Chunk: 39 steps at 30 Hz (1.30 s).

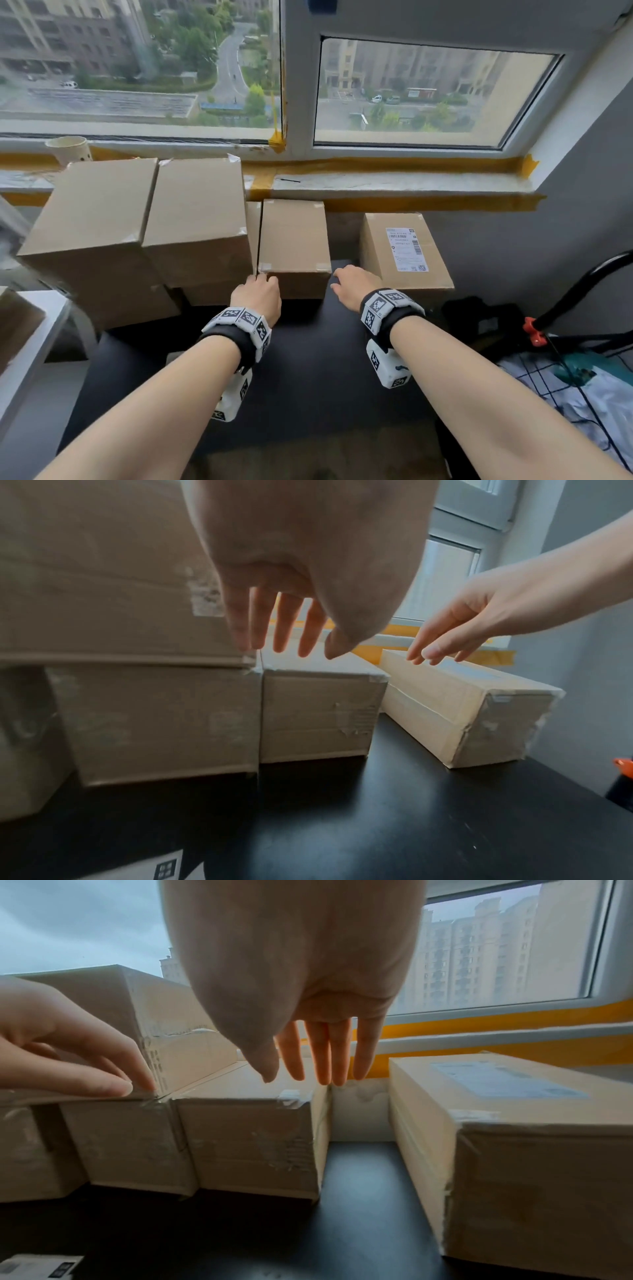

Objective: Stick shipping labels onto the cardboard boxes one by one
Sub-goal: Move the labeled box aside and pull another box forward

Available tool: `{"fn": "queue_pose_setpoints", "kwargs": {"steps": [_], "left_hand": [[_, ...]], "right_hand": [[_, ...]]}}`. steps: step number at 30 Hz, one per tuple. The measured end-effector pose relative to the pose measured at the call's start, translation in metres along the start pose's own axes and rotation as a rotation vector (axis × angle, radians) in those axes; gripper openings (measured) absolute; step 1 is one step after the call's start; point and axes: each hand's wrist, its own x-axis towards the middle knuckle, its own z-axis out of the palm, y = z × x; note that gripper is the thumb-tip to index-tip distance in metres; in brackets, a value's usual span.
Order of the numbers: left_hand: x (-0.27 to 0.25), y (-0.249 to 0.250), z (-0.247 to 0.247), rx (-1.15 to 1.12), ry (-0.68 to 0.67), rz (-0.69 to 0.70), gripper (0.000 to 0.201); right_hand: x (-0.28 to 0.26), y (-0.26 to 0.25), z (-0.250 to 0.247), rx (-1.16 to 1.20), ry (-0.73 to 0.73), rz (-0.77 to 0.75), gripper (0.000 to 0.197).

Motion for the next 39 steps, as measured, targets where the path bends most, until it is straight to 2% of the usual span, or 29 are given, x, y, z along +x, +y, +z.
{"fn": "queue_pose_setpoints", "kwargs": {"steps": [6,9,13,17,21,25,28,33,36,39], "left_hand": [[0.006,-0.013,0.011,-0.186,-0.007,-0.146,0.032],[0.015,-0.013,0.016,-0.286,-0.019,-0.204,0.034],[0.024,-0.009,0.025,-0.424,-0.022,-0.274,0.037],[0.025,-0.006,0.034,-0.554,-0.009,-0.341,0.038],[0.027,-0.005,0.041,-0.637,-0.025,-0.418,0.042],[0.032,-0.006,0.042,-0.706,-0.057,-0.49,0.051],[0.034,-0.006,0.042,-0.791,-0.038,-0.482,0.051],[0.034,-0.004,0.047,-1.023,0.016,-0.379,0.044],[0.027,0.0,0.045,-1.21,-0.025,-0.291,0.048],[0.018,0.001,0.045,-1.313,-0.07,-0.265,0.056]], "right_hand": [[0.03,-0.022,0.008,0.164,0.026,0.032,0.039],[0.045,-0.023,0.013,0.288,0.077,0.072,0.048],[0.064,-0.022,0.02,0.583,0.126,0.196,0.062],[0.074,-0.016,0.034,0.866,0.08,0.309,0.068],[0.077,-0.011,0.039,1.062,0.071,0.306,0.073],[0.074,-0.002,0.036,1.144,0.048,0.281,0.079],[0.067,0.008,0.033,1.172,0.008,0.261,0.079],[0.047,0.022,0.035,1.173,-0.023,0.245,0.079],[0.032,0.027,0.04,1.163,-0.025,0.245,0.079],[0.016,0.031,0.046,1.161,-0.011,0.268,0.083]]}}
